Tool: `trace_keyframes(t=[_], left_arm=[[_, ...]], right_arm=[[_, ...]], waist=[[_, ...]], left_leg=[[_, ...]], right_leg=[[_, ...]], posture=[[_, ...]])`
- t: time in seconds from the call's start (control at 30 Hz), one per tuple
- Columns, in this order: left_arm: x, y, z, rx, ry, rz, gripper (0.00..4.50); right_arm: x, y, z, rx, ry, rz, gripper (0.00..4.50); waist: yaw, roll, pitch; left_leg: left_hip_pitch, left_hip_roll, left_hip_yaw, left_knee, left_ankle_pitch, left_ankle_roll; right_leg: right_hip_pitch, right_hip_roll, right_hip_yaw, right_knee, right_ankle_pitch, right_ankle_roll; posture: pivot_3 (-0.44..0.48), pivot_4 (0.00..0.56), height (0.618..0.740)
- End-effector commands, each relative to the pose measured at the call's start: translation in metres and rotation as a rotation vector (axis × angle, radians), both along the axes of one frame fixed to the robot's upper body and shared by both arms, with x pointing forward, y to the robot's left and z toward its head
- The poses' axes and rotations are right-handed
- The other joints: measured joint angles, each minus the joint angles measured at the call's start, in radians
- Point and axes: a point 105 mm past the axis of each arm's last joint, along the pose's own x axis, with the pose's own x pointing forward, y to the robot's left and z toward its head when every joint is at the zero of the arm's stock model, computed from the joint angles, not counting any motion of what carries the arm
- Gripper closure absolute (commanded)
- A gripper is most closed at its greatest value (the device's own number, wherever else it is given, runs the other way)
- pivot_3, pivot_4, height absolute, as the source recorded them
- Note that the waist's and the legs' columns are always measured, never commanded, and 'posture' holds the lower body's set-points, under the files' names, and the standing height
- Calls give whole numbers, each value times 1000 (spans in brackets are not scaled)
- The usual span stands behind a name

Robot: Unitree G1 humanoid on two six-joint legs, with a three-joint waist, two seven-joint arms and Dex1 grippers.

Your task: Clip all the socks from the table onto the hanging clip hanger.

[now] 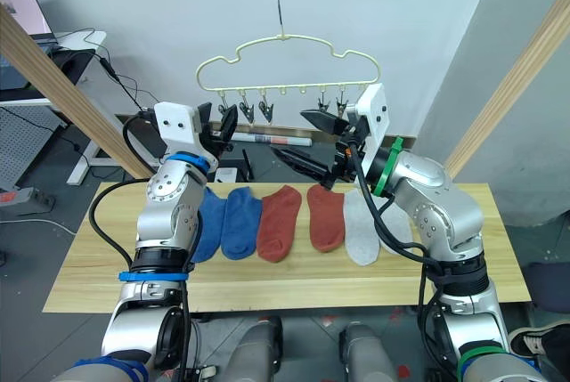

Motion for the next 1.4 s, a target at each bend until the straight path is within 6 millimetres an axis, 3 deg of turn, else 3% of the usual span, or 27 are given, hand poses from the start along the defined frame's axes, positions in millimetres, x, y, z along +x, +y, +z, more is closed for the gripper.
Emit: trace_keyframes(t=[0.03,0.17,0.27,0.4,0.53,0.77,0.9,1.0,1.03,1.23,1.4], left_arm=[[-1,-1,16,18,-59,-5,1814],[0,-2,16,15,-61,-13,1814],[0,-4,17,11,-67,-28,2360],[0,-6,16,12,-67,-36,3526],[-1,-6,16,14,-70,-36,4313],[-2,-1,18,32,-71,-24,4495],[-3,2,20,68,-58,-24,4495],[-10,5,23,119,-34,-73,4495],[-12,5,24,121,-30,-84,4495],[-13,5,20,120,-9,-76,4495],[-16,2,18,113,-5,-81,4495]], right_arm=[[-6,-1,17,32,-58,14,0],[-6,-1,17,33,-57,12,0],[-6,-1,17,33,-56,11,0],[-6,-1,17,36,-53,10,0],[-6,0,18,42,-50,11,0],[-2,-4,11,32,-22,-11,0],[17,-27,-39,-135,78,-173,0],[58,-103,-133,-441,290,-585,0],[62,-120,-149,-509,313,-652,0],[82,-146,-178,-554,440,-753,0],[91,-151,-199,-542,527,-775,0]], waist=[[0,0,0],[0,0,0],[0,0,0],[0,0,0],[0,0,0],[0,0,0],[3,0,0],[4,0,0],[6,0,0],[-13,3,4],[-17,3,4]], left_leg=[[0,0,0,0,0,0],[0,0,0,0,0,0],[0,0,-1,0,0,0],[-1,0,-2,0,0,0],[-1,0,-3,0,0,0],[-1,0,-4,0,0,0],[-2,0,-5,0,0,0],[-2,0,-5,0,0,0],[-2,-1,-5,0,0,0],[-1,0,-3,0,0,0],[-1,0,-3,0,0,0]], right_leg=[[0,0,0,0,0,0],[0,0,-1,0,0,0],[0,0,-1,0,0,0],[0,0,-3,0,0,0],[0,0,-4,0,0,0],[0,0,-5,0,0,0],[0,0,-6,0,0,0],[1,-1,-6,0,0,0],[1,-1,-6,0,0,0],[-1,-1,-5,0,0,0],[0,-1,-6,0,0,0]], posture=[[-6,261,740],[-8,262,740],[-8,260,740],[-10,260,740],[-10,260,740],[10,262,740],[23,263,740],[27,261,740],[27,261,740],[32,255,740],[41,251,740]])
